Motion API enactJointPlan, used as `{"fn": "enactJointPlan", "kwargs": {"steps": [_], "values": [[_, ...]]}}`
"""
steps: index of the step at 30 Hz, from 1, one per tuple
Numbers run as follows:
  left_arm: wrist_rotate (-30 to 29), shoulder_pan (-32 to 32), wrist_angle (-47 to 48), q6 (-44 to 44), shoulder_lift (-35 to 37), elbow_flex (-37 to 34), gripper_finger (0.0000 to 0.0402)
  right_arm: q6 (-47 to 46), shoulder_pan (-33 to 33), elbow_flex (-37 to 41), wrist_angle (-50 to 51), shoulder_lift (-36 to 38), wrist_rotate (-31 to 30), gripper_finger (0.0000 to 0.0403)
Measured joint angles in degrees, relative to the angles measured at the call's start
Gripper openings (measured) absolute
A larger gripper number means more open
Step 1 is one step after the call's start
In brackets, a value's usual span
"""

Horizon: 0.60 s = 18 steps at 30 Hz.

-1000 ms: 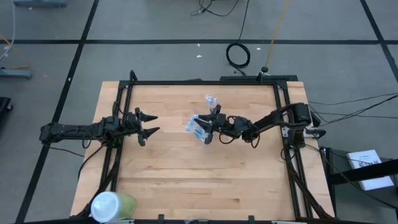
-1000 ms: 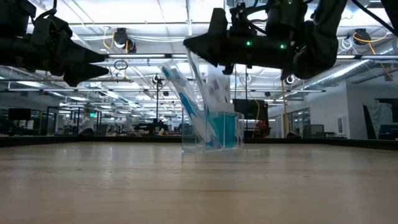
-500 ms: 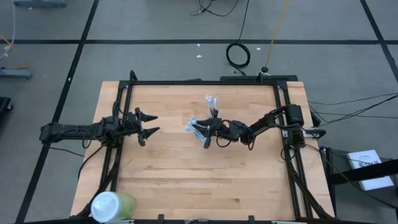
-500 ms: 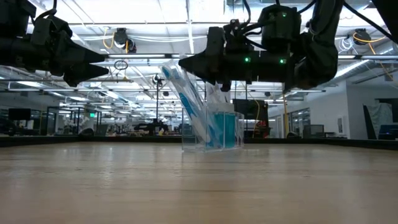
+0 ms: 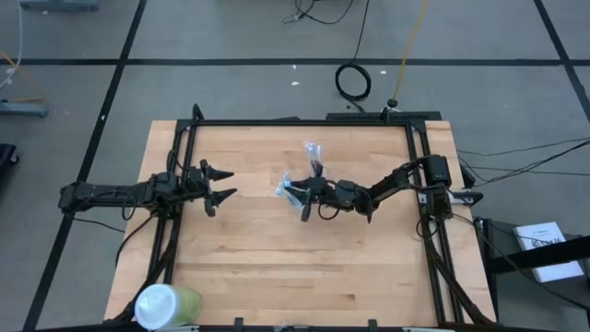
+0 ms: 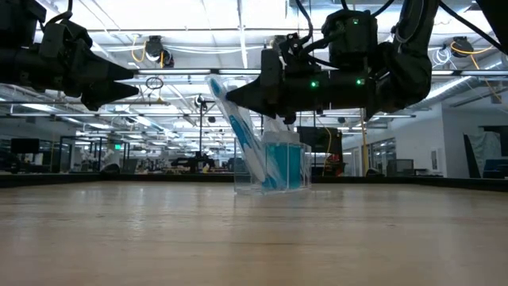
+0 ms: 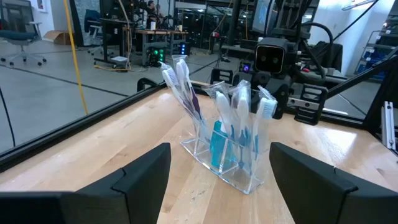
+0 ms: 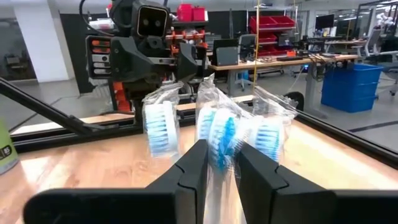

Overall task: Pick & Place toothbrushing station
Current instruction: Put the blue toothbrush into the transparent organizer

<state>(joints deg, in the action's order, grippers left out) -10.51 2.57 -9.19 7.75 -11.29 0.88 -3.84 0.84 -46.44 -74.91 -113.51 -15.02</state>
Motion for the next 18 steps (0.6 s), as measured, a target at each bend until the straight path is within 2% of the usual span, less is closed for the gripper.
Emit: {"fn": "enactJointPlan", "kwargs": {"steps": [18], "values": [[0.01, 0.01, 0.00, 0.00, 0.00, 0.01, 0.0283, 0.00, 0.02, 0.01, 0.50, 0.00, 0.10, 0.0061]]}}
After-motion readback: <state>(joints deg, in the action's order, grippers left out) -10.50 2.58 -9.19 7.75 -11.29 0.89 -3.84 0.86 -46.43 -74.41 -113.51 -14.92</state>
